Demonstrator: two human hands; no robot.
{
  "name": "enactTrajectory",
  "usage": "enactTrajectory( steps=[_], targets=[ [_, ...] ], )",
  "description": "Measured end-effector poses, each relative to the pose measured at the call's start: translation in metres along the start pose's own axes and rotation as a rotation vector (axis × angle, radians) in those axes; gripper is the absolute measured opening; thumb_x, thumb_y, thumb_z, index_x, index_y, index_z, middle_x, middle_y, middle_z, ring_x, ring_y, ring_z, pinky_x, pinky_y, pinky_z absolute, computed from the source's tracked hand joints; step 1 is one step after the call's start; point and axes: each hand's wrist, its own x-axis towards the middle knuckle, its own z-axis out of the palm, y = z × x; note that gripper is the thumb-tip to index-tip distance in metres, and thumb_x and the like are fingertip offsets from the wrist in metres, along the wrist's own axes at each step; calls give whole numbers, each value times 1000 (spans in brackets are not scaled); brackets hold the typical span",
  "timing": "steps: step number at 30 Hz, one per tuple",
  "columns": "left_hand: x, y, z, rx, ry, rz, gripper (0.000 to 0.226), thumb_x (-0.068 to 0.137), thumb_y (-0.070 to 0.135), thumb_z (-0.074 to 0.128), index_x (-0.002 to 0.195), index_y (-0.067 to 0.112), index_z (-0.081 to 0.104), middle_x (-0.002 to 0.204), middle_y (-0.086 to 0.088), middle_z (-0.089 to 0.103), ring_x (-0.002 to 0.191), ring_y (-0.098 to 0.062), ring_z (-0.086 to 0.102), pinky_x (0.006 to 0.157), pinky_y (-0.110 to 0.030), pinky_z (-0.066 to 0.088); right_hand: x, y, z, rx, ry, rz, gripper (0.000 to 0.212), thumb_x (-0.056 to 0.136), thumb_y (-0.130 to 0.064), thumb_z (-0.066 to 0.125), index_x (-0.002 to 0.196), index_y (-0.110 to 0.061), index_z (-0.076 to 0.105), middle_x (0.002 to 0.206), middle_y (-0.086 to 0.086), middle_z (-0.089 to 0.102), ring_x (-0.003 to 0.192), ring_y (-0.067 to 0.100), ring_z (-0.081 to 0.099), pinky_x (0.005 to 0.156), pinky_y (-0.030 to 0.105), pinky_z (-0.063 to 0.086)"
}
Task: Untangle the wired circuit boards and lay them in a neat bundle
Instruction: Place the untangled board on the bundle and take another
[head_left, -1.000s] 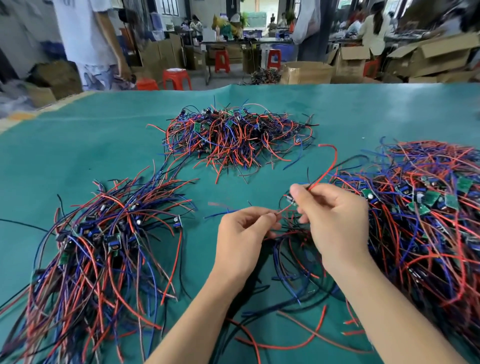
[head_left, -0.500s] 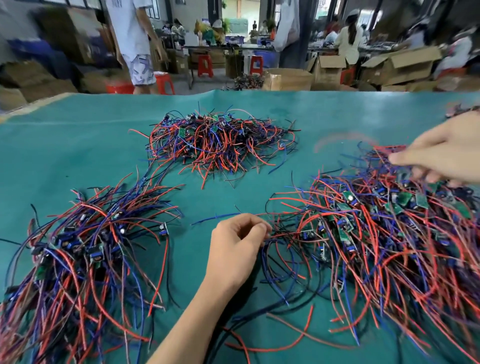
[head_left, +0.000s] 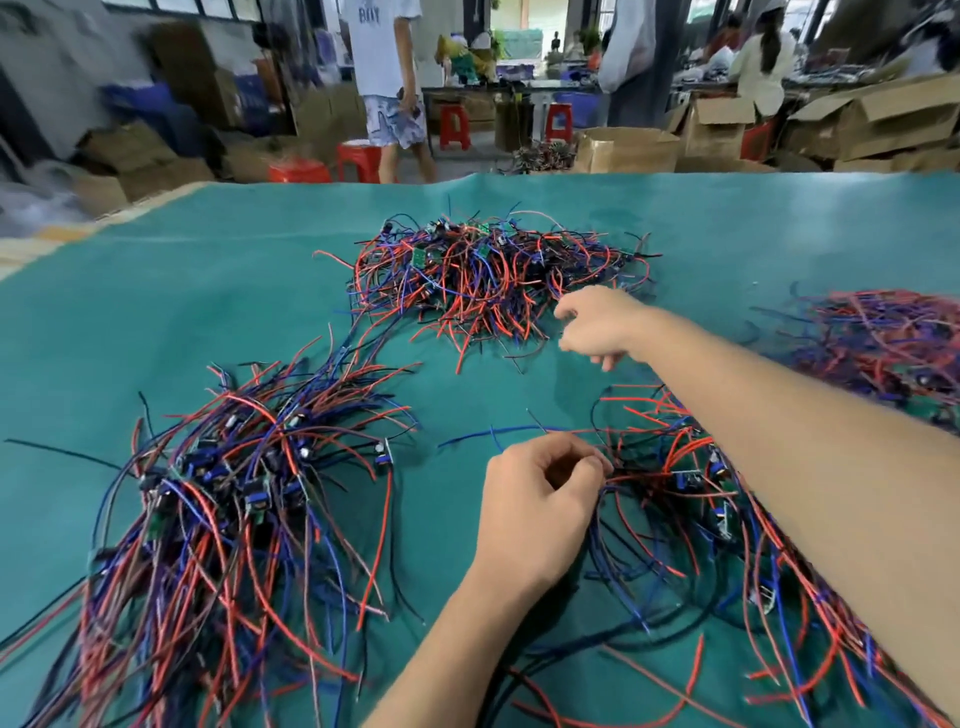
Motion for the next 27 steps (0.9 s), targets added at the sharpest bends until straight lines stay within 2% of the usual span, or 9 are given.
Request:
enactTrajectory(
  steps=[4,8,12,14,16,18,21,25,27],
  targets=[
    [-1,-1,0,13,12,23,18,79,22,55,71,20,71,64,17,66,59,3,55,61,-14,42,26,9,16,97,29,86,58,100,-11,52,156,-17,38,111,20,61,70,29,59,54,33,53],
    [0,-1,-1,16,14,25,18,79,23,55,73,19,72,68,12,69,62,0,57,65,-21,48,35,10,21,230,183,164,32,94,-8,53,123,0,66,88,21,73,56,28,64,52,27,52],
    [-1,-1,-1,5,6,26,17,81,20,57,71,23,70,63,18,66,59,3,56,61,-15,44,29,7,14,410,324,170,20,89,-8,62,99,5,73,65,15,67,44,22,54,44,20,42],
    [-1,-1,-2,-41,14,6,18,82,15,58,73,26,69,66,15,68,61,-4,60,66,-22,50,17,7,8,508,355,167,21,85,-11,69,96,7,73,57,13,60,43,21,46,44,21,36],
    [1,-1,-2,-106,48,-25,14,85,12,59,82,23,68,76,3,72,66,-18,65,71,-31,55,-2,9,2,623,362,136,23,83,-13,74,96,6,73,58,14,58,54,24,48,50,25,35],
    [3,-1,-3,-203,96,-63,13,91,9,60,97,18,67,88,-4,72,63,-19,66,72,-32,55,-27,13,-3,712,376,80,22,81,-14,77,93,3,75,61,15,59,62,25,47,50,26,33],
    [5,0,-4,-320,137,-133,13,98,13,56,108,16,62,101,-6,70,66,-18,70,66,-28,51,-71,17,-1,765,393,-12,15,79,-23,78,83,-9,80,48,6,54,50,21,43,42,22,31],
    [5,4,-7,-416,127,-178,21,105,23,45,106,14,64,100,-7,73,71,-18,71,62,-21,48,-134,18,27,714,301,-208,21,69,-38,70,79,-24,81,49,-5,59,47,7,48,44,20,36],
    [6,6,-9,-484,121,-187,32,106,26,43,99,8,68,97,-11,74,71,-18,71,68,-23,53,-153,19,48,565,275,-294,25,72,-37,66,76,-16,79,58,-1,67,54,3,55,54,25,45]
  ],
)
